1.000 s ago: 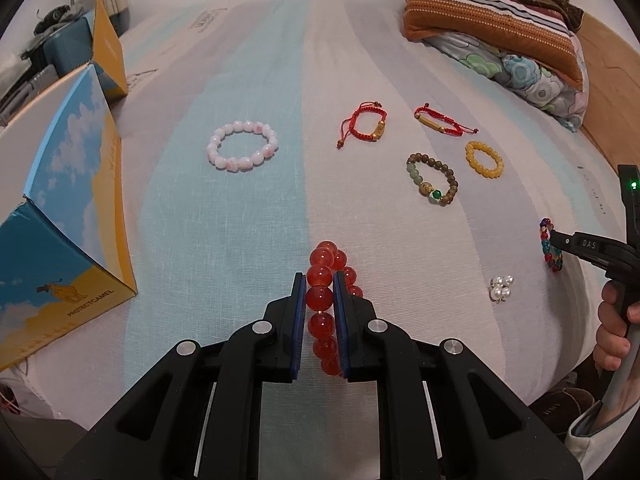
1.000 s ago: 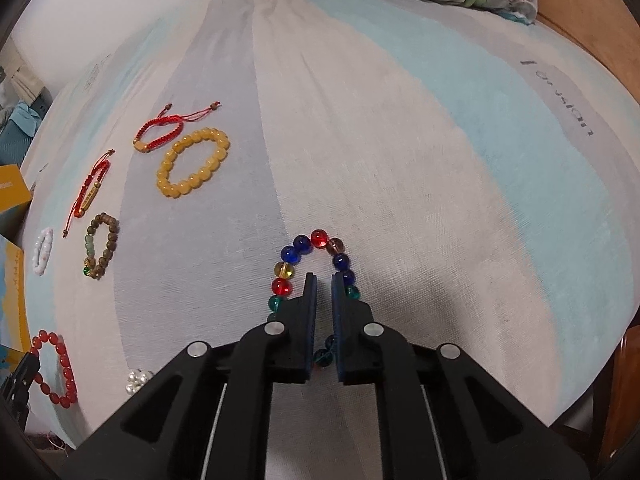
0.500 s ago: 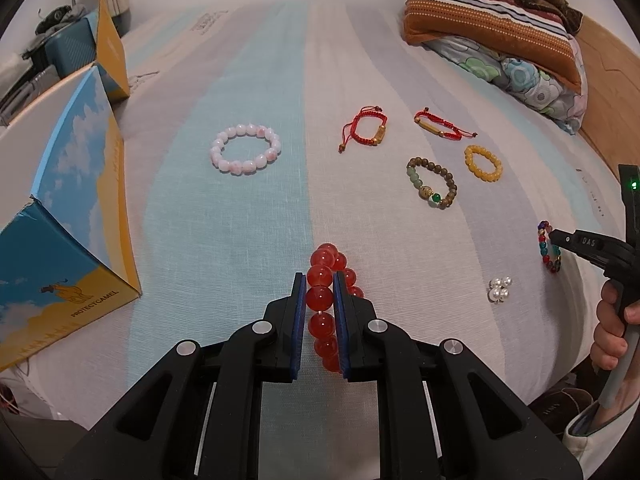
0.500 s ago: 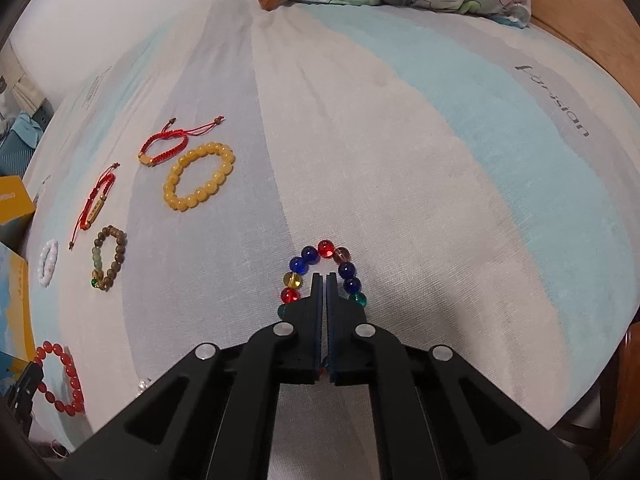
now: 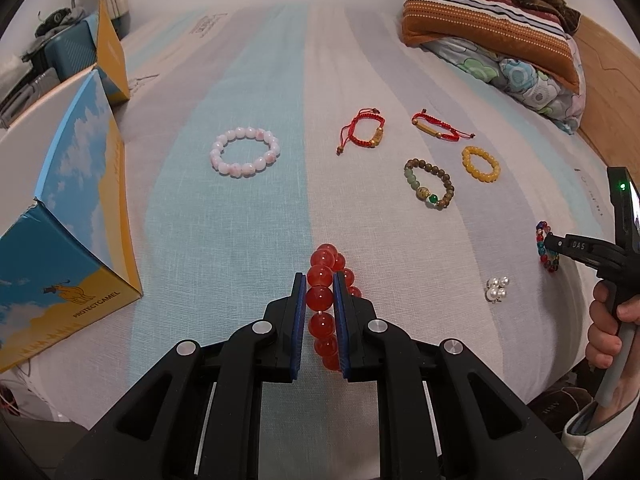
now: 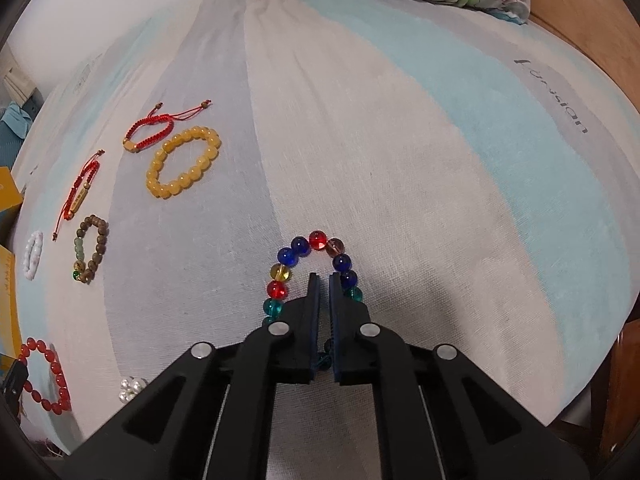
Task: Organize jewelry
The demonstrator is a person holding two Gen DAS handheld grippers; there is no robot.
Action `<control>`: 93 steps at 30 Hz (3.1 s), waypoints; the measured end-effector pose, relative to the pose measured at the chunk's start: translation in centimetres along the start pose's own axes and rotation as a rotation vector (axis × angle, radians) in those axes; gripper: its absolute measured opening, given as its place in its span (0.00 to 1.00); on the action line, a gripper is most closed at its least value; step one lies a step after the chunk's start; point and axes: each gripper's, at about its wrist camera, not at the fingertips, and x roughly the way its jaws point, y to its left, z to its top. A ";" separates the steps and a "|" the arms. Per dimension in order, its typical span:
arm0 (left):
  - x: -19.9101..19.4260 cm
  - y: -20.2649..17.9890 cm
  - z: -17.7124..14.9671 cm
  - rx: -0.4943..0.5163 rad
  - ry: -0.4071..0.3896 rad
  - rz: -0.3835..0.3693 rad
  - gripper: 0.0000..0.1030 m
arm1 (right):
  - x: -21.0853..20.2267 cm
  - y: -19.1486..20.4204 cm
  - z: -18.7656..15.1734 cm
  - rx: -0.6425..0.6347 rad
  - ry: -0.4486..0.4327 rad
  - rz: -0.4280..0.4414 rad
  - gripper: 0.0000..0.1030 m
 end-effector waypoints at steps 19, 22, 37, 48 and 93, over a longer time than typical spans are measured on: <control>-1.1 -0.2 0.4 -0.001 -0.009 0.001 0.13 | -2.8 0.4 -0.6 0.004 -0.070 0.038 0.00; -1.9 -0.4 0.8 -0.002 -0.014 -0.003 0.13 | -4.0 0.9 -0.7 -0.003 -0.087 0.047 0.00; -4.8 -0.1 1.6 -0.008 -0.046 0.013 0.13 | -7.9 2.6 -0.7 -0.025 -0.120 0.086 0.00; -6.7 0.4 3.6 -0.012 -0.066 0.009 0.13 | -10.0 4.3 0.0 -0.045 -0.118 0.092 0.00; -16.1 10.9 9.6 -0.096 -0.173 0.074 0.13 | -10.5 5.2 3.3 -0.097 0.006 0.020 0.43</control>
